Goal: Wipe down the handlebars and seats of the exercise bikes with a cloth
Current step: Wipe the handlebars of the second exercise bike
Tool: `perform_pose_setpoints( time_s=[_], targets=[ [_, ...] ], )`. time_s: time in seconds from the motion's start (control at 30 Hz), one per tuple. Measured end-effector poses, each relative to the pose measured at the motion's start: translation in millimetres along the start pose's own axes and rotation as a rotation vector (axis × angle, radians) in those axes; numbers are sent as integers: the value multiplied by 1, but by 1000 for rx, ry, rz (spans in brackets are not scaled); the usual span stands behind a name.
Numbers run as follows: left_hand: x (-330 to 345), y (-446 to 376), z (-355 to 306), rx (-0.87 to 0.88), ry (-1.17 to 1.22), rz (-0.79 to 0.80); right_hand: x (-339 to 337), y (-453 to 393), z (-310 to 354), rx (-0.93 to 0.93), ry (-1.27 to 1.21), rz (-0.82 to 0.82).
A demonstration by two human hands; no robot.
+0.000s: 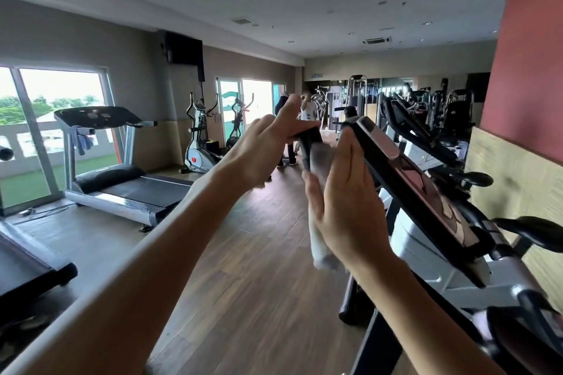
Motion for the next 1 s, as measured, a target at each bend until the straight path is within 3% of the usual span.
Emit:
perform_pose_setpoints(
  time_s=[0.2,0.3,0.4,0.63,0.77,0.93,1.0],
  targets=[
    [3,-1,5,50,-18,-27,4,-20,-9,55,-371,106],
    [3,-2,6,49,-52,-28,-9,17,-19,46,-235,184],
    [6,-2,6,59,-72,-38,-12,28,-26,-16,-77,160],
    [10,4,-4,47,-69,-52,-2,-30,-17,-75,-262,132],
    [9,5,-1,9,-37,-76,-4,-30,-15,-137,-231,150],
    [14,9,-7,-32,-71,-144,-20,10,-51,-177,-324,493],
    [17,11,-9,-58,-92,-177,-24,25,-59,-214,-303,517]
  ],
)
Point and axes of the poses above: each hand's wrist, its own y-axis away from the middle knuckle, its own x-axis out of the palm, z = x × y, the point moved 1 cm from there along -y, towards the middle knuckle, and after that the axes turned 4 degrees about x, right-handed, at the moved point
